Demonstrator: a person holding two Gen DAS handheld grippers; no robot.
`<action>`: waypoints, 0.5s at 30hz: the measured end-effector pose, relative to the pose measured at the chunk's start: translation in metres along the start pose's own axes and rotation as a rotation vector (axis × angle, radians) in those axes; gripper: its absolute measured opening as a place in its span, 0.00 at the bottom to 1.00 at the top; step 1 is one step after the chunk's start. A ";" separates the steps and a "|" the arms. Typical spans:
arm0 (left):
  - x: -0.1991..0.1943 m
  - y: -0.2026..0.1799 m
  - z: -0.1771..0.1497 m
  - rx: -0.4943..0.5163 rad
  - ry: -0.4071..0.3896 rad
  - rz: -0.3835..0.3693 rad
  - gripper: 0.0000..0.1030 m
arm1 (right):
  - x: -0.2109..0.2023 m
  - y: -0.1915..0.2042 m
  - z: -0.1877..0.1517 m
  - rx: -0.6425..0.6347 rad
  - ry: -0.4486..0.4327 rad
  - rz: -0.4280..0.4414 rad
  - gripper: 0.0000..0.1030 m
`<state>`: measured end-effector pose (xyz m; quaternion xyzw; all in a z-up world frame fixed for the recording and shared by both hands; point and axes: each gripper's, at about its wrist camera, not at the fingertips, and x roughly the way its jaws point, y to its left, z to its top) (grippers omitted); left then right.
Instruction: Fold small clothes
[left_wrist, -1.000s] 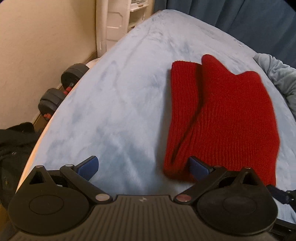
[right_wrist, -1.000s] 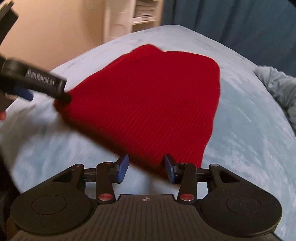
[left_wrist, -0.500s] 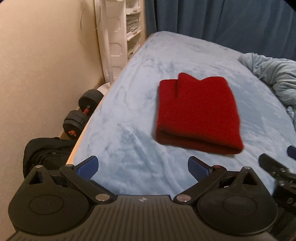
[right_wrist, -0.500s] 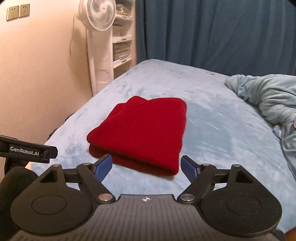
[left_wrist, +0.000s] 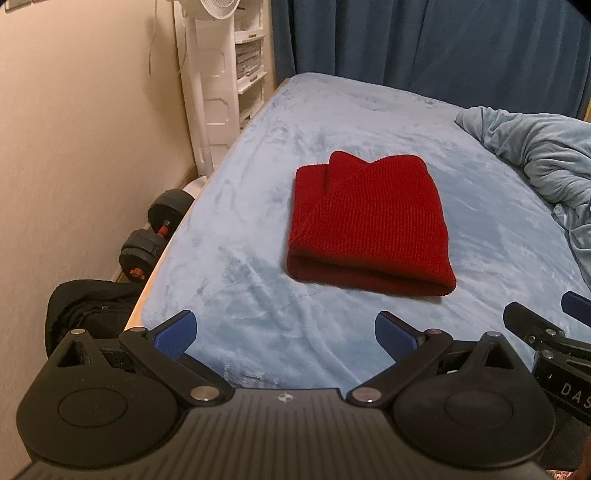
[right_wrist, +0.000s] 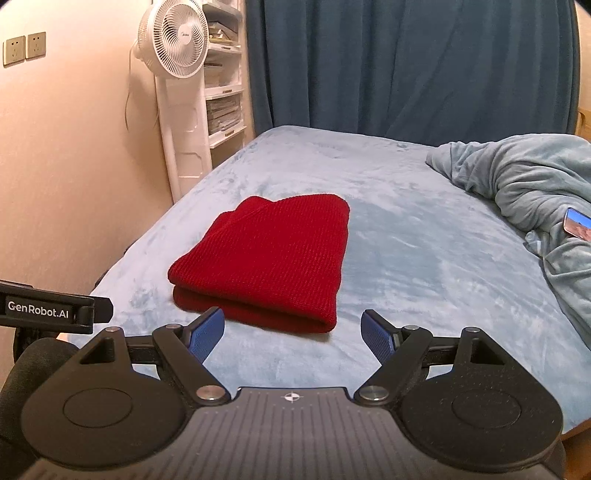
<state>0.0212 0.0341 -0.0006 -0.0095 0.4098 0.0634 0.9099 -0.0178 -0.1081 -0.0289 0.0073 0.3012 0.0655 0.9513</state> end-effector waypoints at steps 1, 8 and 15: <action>-0.001 0.000 0.000 -0.001 -0.001 0.000 1.00 | 0.001 0.000 0.001 0.000 0.000 -0.001 0.80; 0.001 0.002 0.000 -0.008 0.006 -0.002 1.00 | 0.001 -0.001 0.002 0.008 0.011 0.007 0.80; 0.004 0.003 0.000 -0.013 0.016 -0.009 1.00 | 0.006 0.000 0.002 0.013 0.018 0.006 0.80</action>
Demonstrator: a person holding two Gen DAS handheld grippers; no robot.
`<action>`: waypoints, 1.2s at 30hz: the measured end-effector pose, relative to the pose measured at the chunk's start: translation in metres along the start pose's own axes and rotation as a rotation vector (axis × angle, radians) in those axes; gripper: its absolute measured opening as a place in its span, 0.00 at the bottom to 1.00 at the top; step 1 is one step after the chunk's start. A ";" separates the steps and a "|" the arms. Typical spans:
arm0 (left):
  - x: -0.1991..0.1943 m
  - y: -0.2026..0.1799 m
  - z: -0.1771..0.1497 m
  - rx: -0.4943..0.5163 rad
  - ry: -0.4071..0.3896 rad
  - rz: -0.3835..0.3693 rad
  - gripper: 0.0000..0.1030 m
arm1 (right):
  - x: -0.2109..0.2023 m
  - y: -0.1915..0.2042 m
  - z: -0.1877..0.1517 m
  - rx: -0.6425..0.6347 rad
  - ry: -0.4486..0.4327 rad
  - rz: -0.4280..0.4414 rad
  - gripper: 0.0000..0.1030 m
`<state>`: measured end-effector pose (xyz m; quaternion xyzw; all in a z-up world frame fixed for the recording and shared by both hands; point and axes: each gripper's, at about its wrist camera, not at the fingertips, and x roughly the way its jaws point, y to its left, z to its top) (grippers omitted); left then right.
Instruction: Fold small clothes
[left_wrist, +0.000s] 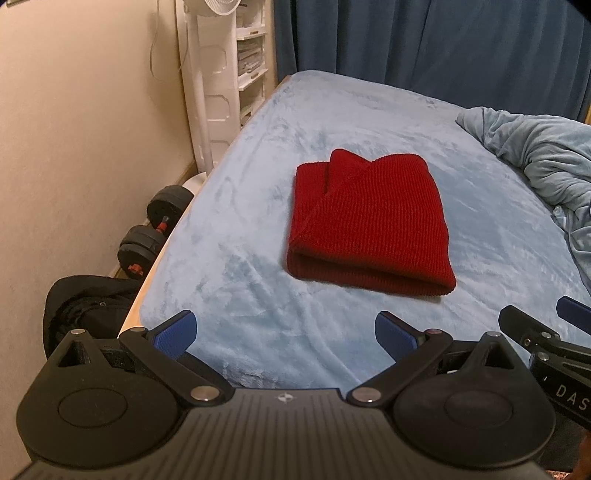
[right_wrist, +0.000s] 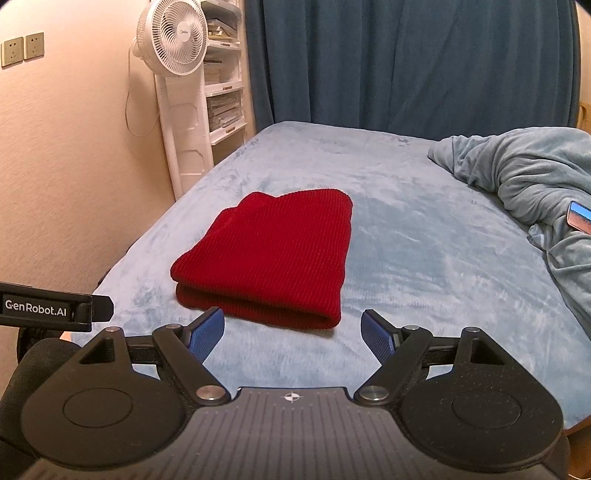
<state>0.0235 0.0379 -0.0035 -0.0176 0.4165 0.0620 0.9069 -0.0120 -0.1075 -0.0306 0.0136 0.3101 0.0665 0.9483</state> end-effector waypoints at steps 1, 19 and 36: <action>0.001 0.000 0.000 -0.002 0.002 -0.001 1.00 | 0.001 0.000 0.000 0.000 0.002 0.000 0.80; 0.006 -0.001 -0.004 0.000 0.012 0.001 1.00 | 0.011 0.001 -0.002 0.012 0.022 0.000 0.80; 0.019 -0.002 0.000 0.010 0.047 -0.003 1.00 | 0.027 -0.003 -0.003 0.028 0.059 0.003 0.80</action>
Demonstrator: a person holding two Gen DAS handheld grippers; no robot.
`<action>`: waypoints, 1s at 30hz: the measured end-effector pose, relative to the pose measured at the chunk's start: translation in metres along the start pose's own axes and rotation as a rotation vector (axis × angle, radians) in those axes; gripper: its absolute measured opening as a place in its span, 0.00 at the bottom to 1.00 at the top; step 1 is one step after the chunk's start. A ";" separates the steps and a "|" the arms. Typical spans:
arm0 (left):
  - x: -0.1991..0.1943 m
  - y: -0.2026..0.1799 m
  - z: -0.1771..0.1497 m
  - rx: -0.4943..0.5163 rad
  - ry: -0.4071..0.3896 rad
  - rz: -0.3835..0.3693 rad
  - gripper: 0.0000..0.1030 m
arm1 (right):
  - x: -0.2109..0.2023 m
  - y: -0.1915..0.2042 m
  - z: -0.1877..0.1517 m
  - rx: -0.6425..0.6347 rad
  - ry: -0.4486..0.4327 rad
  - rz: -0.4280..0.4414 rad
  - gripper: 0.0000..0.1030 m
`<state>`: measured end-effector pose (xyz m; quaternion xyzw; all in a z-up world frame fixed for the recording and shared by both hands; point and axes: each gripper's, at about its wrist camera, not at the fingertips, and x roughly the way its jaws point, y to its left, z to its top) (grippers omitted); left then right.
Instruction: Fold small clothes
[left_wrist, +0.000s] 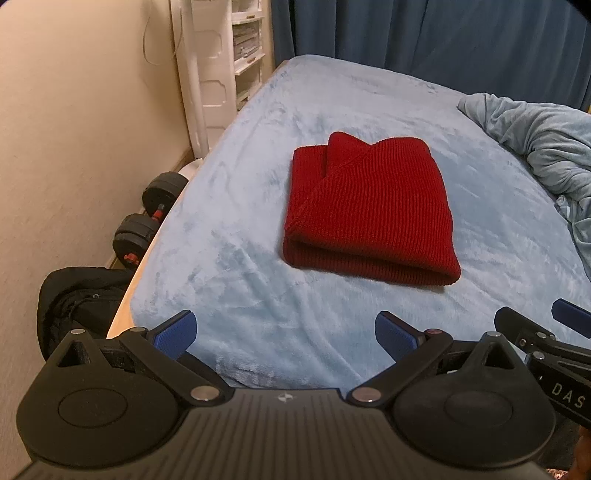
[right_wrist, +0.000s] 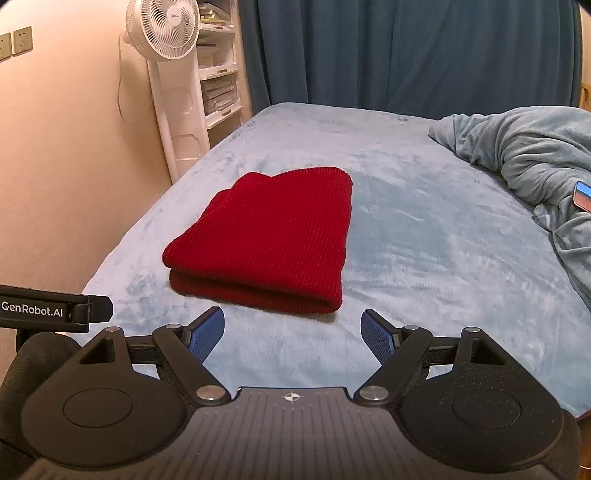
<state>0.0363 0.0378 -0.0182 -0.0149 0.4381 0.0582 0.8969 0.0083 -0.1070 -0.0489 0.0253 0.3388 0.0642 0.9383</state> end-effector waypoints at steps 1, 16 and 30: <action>0.000 0.000 0.000 -0.001 0.000 0.002 1.00 | 0.001 0.000 0.000 0.000 0.003 0.001 0.80; 0.031 0.005 0.016 -0.091 0.073 -0.048 1.00 | 0.033 -0.027 0.014 0.110 0.059 0.069 0.83; 0.154 0.020 0.060 -0.523 0.207 -0.272 1.00 | 0.197 -0.151 0.154 0.335 0.121 0.195 0.92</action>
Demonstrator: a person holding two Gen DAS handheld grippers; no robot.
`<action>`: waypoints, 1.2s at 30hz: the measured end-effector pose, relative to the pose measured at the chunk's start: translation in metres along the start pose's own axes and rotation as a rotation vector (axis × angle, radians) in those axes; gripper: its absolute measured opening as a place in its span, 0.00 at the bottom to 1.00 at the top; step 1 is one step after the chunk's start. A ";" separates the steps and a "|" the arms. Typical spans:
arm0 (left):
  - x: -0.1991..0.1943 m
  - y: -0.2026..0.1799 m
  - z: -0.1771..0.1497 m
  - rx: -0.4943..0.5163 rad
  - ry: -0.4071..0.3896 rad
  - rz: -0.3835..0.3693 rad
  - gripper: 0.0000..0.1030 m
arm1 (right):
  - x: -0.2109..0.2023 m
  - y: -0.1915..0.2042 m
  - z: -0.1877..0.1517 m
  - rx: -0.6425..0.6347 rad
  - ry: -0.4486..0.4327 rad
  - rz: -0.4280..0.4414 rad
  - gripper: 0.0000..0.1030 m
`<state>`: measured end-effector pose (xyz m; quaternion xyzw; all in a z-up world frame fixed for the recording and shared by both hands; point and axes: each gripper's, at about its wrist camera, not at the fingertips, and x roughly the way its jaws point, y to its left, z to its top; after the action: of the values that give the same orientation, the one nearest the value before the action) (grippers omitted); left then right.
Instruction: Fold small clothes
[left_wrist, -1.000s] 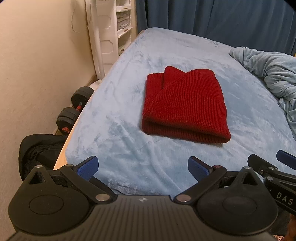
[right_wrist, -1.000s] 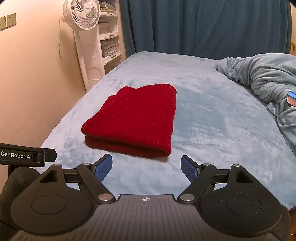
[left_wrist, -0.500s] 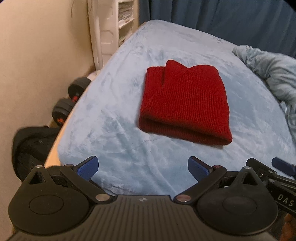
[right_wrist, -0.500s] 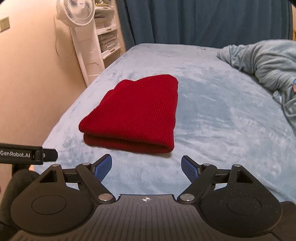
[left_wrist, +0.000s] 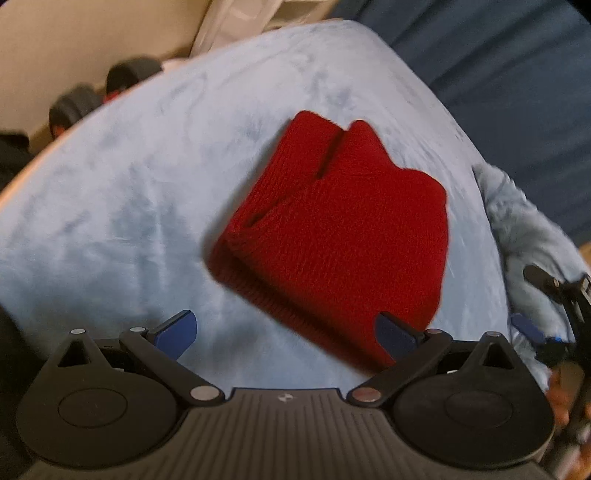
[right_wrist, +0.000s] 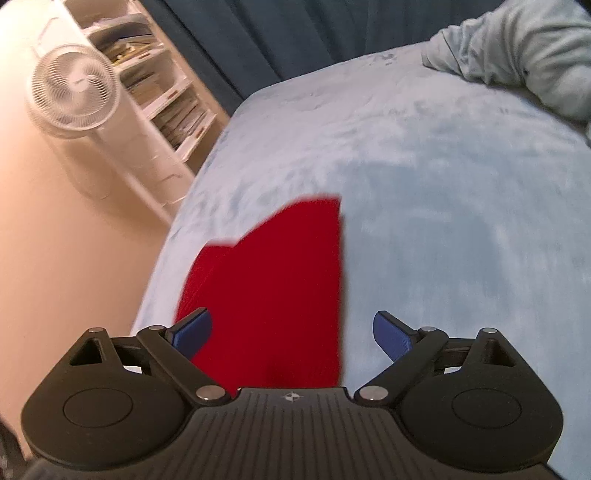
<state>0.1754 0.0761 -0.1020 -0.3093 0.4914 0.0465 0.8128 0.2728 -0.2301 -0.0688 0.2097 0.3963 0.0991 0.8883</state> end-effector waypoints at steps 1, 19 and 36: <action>0.007 0.001 0.004 -0.022 0.001 -0.002 1.00 | 0.020 -0.006 0.015 -0.020 0.012 -0.017 0.92; 0.056 0.029 0.032 -0.126 0.022 0.045 1.00 | 0.058 -0.047 0.029 0.134 -0.083 0.058 0.91; -0.020 0.013 -0.003 0.111 -0.049 -0.013 1.00 | -0.080 -0.053 -0.011 0.203 -0.328 -0.121 0.93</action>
<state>0.1574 0.0895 -0.0926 -0.2659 0.4711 0.0214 0.8408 0.2117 -0.3016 -0.0460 0.2875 0.2661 -0.0303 0.9196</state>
